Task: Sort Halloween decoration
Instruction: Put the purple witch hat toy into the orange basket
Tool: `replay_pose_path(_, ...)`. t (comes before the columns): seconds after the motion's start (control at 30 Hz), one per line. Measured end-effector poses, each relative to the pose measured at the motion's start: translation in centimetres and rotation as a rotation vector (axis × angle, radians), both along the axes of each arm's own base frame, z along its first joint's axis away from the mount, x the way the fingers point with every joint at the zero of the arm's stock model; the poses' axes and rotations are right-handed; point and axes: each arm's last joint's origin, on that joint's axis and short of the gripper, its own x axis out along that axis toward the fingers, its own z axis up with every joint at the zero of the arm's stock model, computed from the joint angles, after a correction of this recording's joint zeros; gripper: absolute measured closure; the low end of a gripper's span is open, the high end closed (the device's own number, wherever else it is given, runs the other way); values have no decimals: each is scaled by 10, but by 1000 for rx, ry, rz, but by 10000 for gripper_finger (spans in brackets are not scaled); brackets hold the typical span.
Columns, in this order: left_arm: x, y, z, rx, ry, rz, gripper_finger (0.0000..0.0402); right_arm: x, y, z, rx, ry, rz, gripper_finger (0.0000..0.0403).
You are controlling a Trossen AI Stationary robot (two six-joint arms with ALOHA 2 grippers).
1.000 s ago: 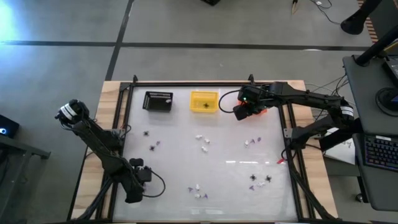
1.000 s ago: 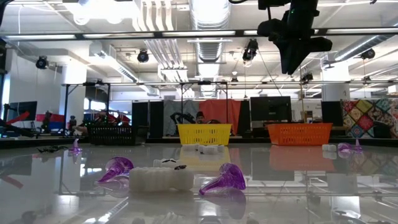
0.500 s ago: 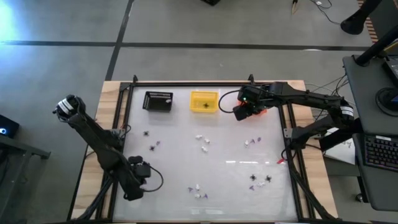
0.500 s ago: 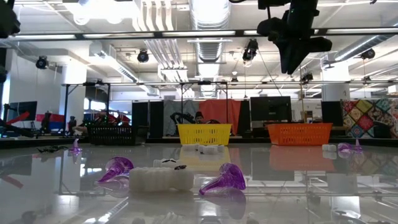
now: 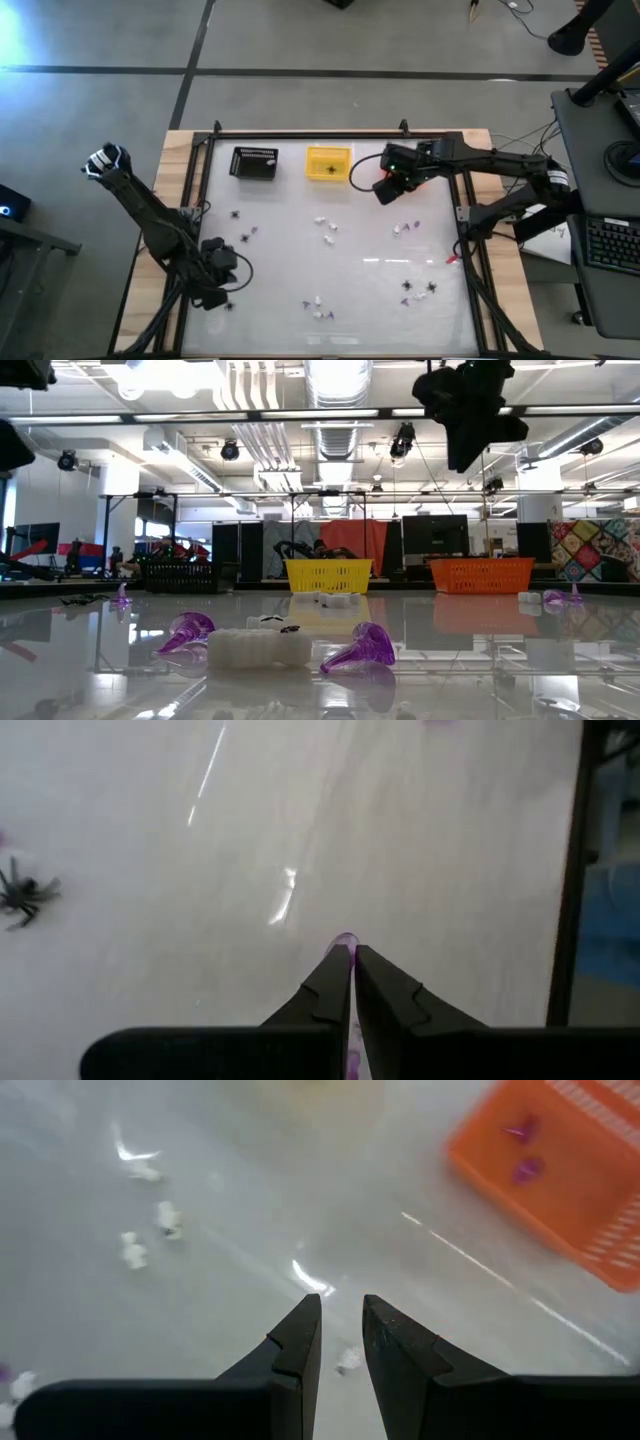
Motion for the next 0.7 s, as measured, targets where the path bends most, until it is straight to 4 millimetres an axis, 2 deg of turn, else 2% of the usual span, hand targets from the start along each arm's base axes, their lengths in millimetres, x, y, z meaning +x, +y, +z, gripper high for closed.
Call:
replay_pose_path(0.23,-3,11,12,7,-103,54,401,32,25,-6,-55,-123,152,332)
replay_pose_path(0.4,-7,18,22,12,-190,97,401,60,43,-23,-55,-169,237,322)
replay_pose_path(0.57,-10,24,29,14,-264,137,401,84,53,-45,76,-193,281,307)
replay_pose_path(0.7,-12,27,33,31,-304,143,401,99,56,-59,182,-208,319,310)
